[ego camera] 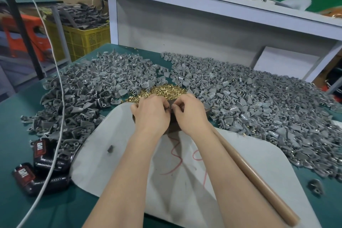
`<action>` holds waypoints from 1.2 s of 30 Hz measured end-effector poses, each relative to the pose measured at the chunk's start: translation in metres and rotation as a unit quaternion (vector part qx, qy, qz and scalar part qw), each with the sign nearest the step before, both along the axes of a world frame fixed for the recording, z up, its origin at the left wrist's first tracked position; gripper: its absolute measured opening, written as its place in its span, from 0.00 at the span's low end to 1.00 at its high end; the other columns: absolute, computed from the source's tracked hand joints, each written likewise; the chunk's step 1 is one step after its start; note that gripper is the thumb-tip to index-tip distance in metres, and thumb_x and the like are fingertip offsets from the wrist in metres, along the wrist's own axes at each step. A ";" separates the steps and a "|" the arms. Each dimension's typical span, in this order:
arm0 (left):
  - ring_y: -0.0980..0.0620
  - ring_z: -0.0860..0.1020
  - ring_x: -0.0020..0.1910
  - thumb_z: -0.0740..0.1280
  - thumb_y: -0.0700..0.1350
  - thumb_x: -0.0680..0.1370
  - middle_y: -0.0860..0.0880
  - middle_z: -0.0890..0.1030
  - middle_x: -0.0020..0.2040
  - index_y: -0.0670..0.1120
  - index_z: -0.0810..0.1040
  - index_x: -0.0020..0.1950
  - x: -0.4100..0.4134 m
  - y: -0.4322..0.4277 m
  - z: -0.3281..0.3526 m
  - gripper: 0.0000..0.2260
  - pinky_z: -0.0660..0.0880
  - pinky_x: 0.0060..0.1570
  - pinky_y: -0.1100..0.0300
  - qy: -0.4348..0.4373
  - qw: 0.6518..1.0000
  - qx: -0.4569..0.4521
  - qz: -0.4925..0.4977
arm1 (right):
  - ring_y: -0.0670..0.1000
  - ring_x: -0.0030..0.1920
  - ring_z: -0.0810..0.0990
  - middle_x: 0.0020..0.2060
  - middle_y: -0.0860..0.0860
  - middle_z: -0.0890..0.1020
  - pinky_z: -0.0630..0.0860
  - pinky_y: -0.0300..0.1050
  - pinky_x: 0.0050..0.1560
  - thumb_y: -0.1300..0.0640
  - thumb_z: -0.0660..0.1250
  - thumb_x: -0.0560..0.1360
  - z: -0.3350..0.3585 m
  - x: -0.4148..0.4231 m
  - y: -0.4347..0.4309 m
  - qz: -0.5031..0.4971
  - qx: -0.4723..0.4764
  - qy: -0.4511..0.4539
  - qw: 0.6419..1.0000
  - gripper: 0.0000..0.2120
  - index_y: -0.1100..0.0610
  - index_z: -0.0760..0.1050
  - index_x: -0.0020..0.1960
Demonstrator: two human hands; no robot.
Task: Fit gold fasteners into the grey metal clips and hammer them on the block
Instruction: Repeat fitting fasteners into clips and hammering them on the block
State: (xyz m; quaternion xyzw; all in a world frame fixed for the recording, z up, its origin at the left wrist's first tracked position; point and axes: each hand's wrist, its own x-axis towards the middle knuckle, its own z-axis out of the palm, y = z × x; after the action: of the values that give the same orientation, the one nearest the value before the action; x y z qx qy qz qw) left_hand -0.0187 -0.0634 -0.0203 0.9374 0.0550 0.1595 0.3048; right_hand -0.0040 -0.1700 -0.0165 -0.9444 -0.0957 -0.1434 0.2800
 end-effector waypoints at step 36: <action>0.47 0.72 0.57 0.66 0.46 0.77 0.53 0.80 0.51 0.54 0.80 0.45 0.000 0.000 0.000 0.04 0.57 0.50 0.55 -0.003 1.000 0.007 0.000 | 0.52 0.45 0.77 0.48 0.50 0.79 0.71 0.44 0.45 0.54 0.64 0.77 0.027 -0.024 -0.074 -0.118 0.037 0.051 0.991 0.12 0.55 0.69 0.59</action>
State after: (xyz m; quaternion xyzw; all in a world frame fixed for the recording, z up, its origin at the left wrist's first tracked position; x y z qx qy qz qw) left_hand -0.0190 -0.0633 -0.0200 0.9390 0.0528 0.1631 0.2981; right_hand -0.0283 -0.2436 0.0102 -0.9440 0.0364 -0.1305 0.3007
